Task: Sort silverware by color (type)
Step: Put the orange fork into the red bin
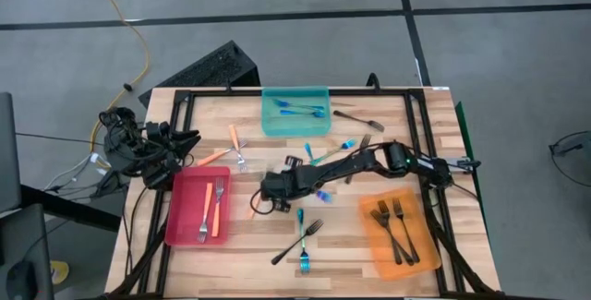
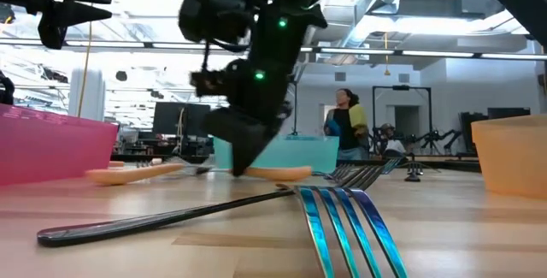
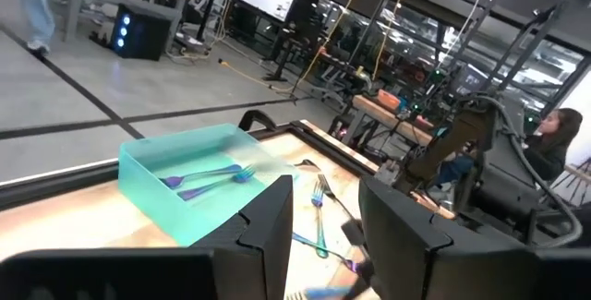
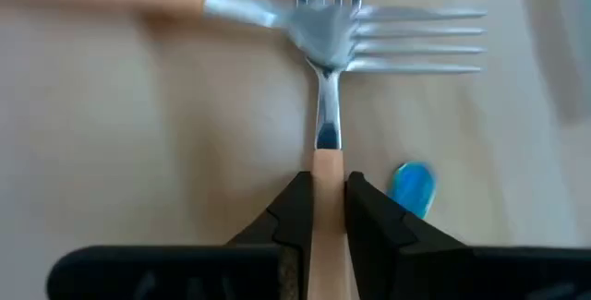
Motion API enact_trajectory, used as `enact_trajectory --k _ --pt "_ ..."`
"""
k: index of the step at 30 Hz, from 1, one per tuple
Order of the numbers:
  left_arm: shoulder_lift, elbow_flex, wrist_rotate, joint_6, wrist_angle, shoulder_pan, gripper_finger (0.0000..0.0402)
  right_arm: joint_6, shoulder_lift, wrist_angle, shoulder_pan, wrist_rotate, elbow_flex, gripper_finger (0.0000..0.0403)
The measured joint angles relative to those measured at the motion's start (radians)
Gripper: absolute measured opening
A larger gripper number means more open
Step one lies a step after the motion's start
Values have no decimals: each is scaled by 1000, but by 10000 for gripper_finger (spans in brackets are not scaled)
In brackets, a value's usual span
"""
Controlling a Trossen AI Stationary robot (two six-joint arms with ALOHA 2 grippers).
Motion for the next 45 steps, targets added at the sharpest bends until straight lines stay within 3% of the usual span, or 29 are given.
enact_trajectory --k 4,12,22,29,36,45 --pt "0 0 -36 -1 0 0 112 -12 -14 -100 -21 27 -1 73" --pt "0 0 -76 -31 5 0 112 35 -14 -317 7 257 -2 73" --pt "0 0 -67 -36 5 0 112 112 -17 -258 41 388 2 73" --pt "0 0 -67 -33 4 0 112 -8 -19 -149 30 472 50 73" --pt "0 0 -69 -31 2 0 112 -192 -19 96 19 458 96 73" --pt "0 0 -70 -31 0 0 112 -424 -20 522 28 194 99 73"
